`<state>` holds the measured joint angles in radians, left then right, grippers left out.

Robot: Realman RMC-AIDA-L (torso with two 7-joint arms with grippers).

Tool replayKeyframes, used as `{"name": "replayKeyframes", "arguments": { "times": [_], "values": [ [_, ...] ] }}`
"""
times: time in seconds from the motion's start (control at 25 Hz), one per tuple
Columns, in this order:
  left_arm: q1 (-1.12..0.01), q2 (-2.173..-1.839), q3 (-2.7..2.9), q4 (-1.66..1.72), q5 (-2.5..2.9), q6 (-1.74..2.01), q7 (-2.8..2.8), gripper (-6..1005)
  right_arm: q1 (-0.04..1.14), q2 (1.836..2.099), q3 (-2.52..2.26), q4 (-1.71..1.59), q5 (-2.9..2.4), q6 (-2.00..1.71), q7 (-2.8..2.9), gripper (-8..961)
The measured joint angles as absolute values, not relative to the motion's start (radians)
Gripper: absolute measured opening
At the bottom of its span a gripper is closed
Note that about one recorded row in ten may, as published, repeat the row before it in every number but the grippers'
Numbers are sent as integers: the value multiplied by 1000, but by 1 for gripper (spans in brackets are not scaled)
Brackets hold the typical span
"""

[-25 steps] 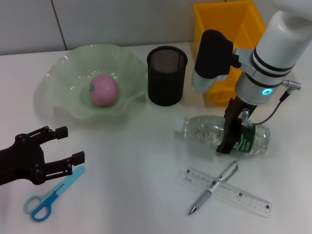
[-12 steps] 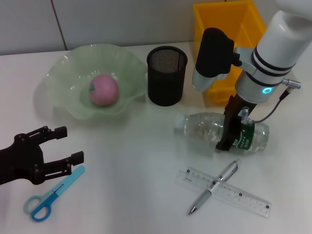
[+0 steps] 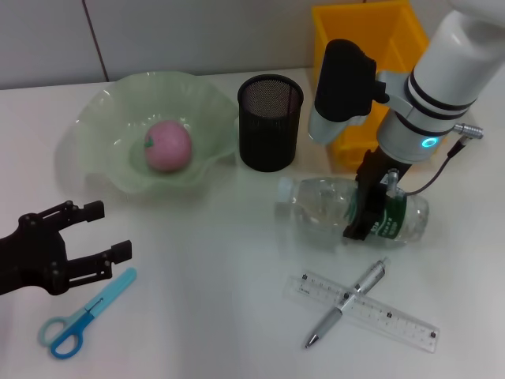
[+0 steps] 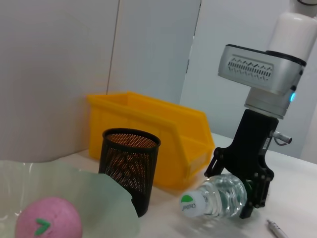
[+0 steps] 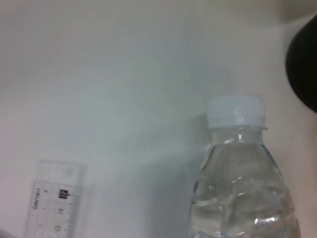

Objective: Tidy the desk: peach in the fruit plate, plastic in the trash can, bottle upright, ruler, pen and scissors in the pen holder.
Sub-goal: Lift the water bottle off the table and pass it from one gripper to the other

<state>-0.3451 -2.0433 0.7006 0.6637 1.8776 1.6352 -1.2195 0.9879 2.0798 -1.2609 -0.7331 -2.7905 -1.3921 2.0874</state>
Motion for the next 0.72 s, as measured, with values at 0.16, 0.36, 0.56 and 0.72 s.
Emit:
{"name": "replayKeyframes", "arguments": {
  "times": [0.16,0.36,0.56,0.72],
  "values": [
    [-345,-2043,689,667,1878,1636,-1219,846,983,2081,-1260,-760,-2755,-1403,2072,769],
    [-345,-2042,680,664,1877,1637,-1219,847,958,2081,-1259,-814,-2675,-1428,2022,768],
    [-346,-2046,651,663,1876,1644,-1219,847,935,2082,-1251,-855,-2611,-1432,1984,768],
    [-346,-2046,624,663,1867,1654,-1219,847,899,2079,-1246,-899,-2507,-1432,1924,768]
  ]
}}
